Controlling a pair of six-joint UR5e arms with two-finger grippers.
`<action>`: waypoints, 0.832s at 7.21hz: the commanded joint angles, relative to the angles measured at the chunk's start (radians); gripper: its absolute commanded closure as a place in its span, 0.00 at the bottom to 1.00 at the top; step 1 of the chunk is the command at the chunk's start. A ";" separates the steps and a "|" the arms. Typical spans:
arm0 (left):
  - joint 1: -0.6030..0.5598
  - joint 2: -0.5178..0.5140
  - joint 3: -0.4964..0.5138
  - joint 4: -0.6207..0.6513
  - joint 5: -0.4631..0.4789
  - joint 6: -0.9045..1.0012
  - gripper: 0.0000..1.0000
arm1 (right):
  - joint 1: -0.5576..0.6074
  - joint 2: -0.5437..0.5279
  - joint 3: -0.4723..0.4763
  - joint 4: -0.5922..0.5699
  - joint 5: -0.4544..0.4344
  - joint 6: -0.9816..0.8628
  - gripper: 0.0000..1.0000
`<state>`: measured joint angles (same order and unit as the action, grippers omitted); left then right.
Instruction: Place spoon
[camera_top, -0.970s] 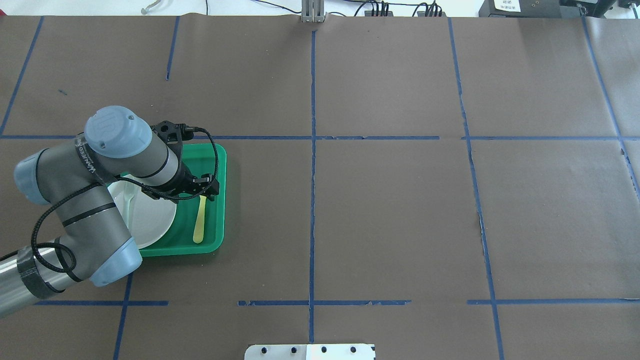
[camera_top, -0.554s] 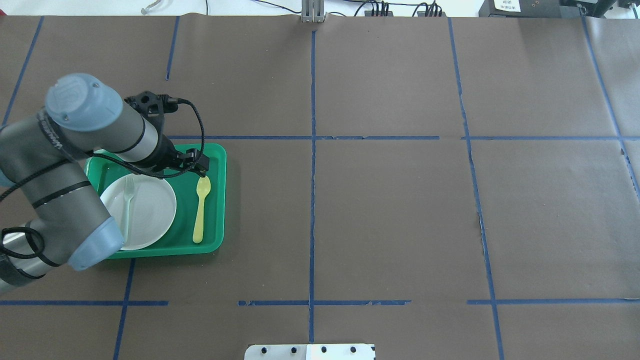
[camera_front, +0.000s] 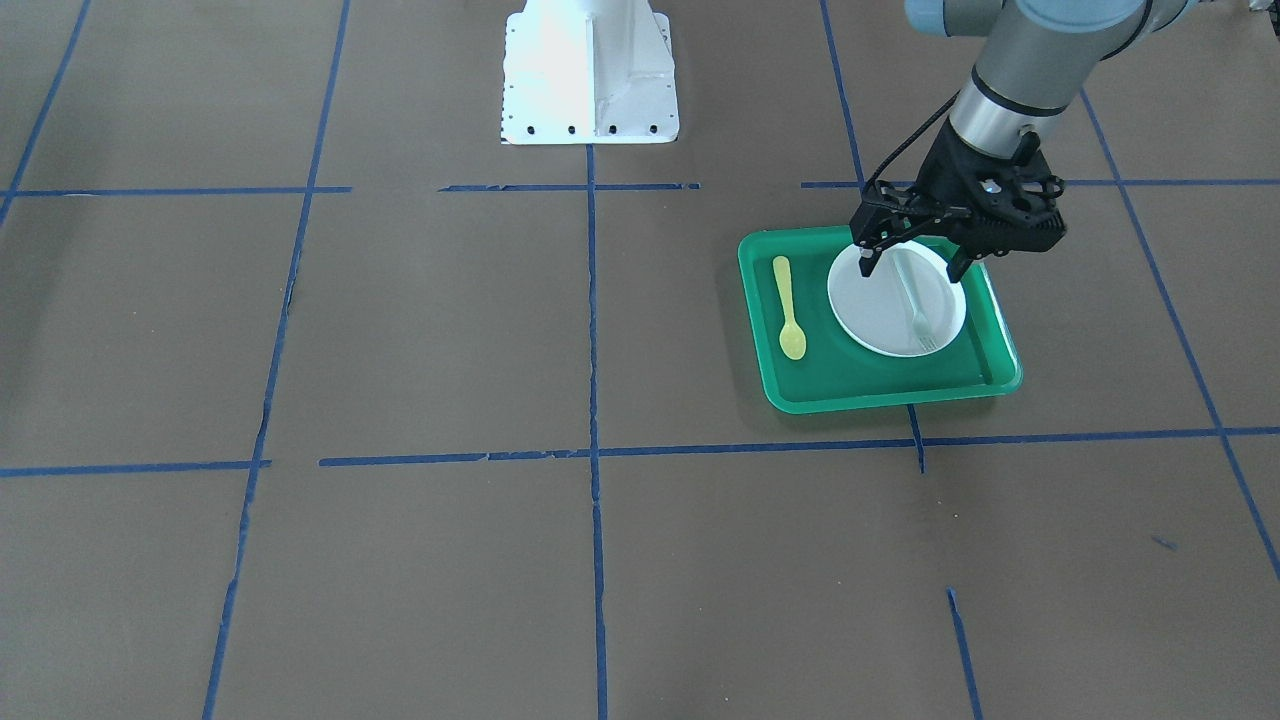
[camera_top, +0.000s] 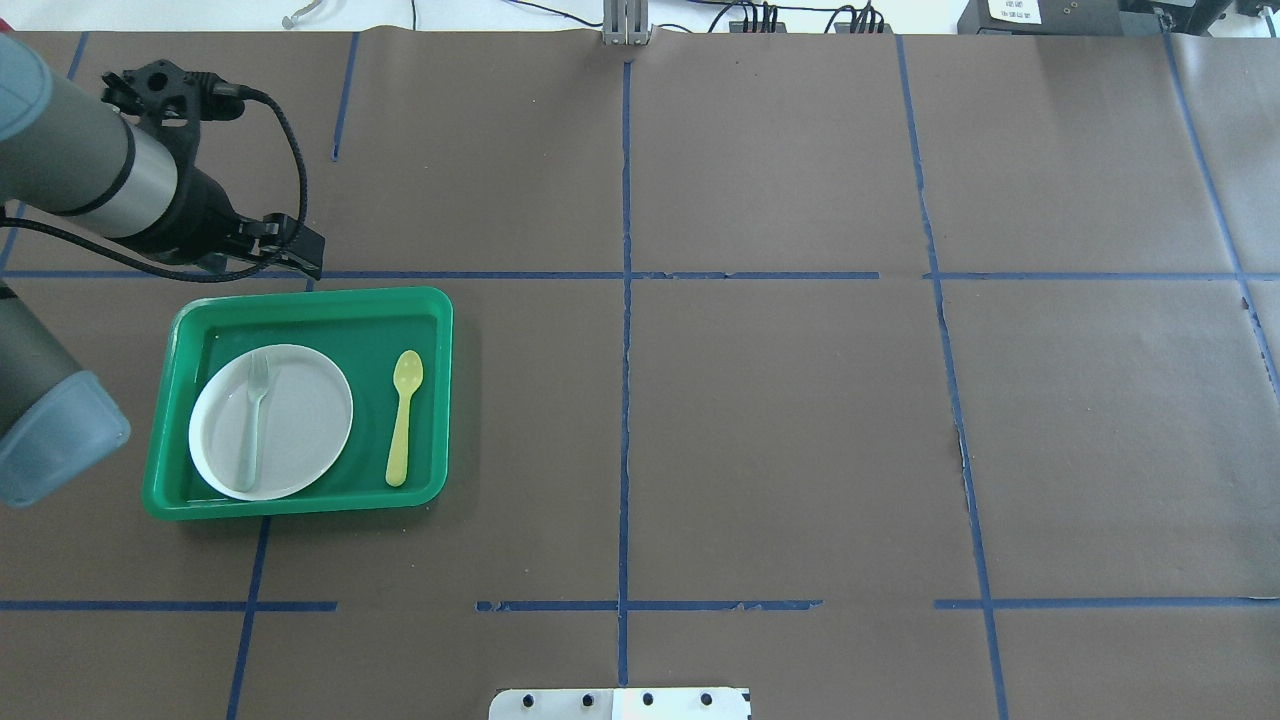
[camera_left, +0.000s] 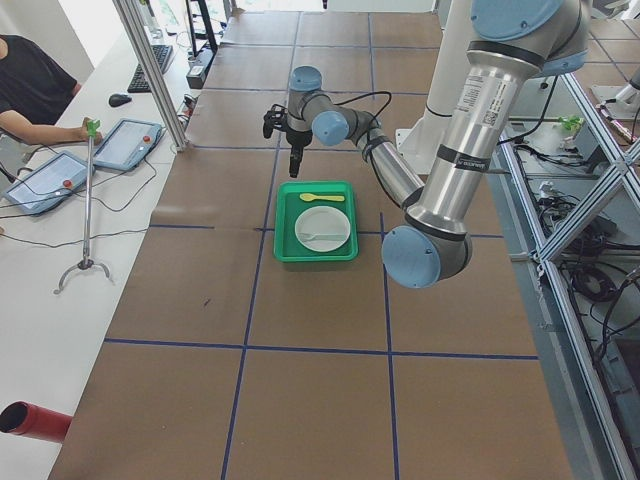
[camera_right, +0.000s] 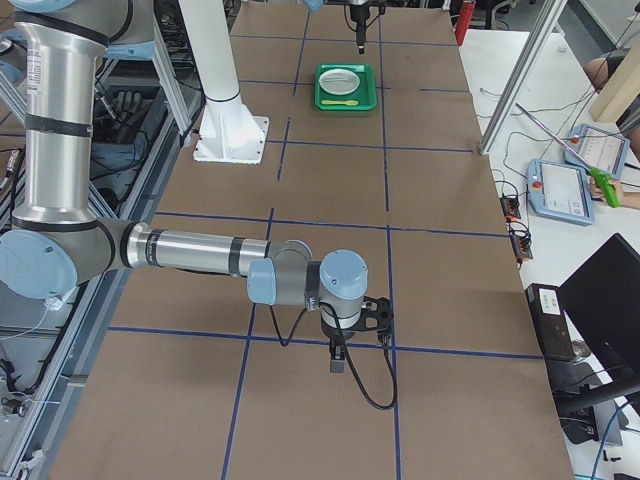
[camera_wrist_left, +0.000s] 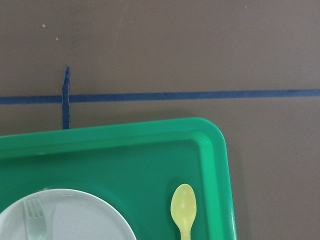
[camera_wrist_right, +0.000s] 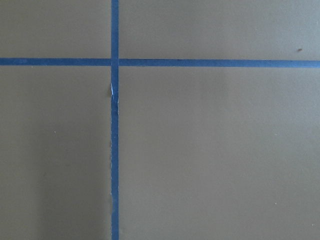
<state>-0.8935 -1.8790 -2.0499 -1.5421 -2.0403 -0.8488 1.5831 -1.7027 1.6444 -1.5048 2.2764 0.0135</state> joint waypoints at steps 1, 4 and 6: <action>-0.107 0.082 -0.001 0.010 -0.030 0.240 0.00 | 0.000 0.000 0.000 0.000 0.000 0.000 0.00; -0.464 0.237 0.190 -0.003 -0.208 0.661 0.00 | 0.000 0.000 0.000 0.000 0.000 0.000 0.00; -0.657 0.300 0.362 -0.001 -0.331 0.955 0.00 | 0.000 0.000 0.000 0.000 0.000 0.000 0.00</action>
<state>-1.4361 -1.6206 -1.7887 -1.5455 -2.3135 -0.0872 1.5831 -1.7027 1.6445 -1.5042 2.2764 0.0138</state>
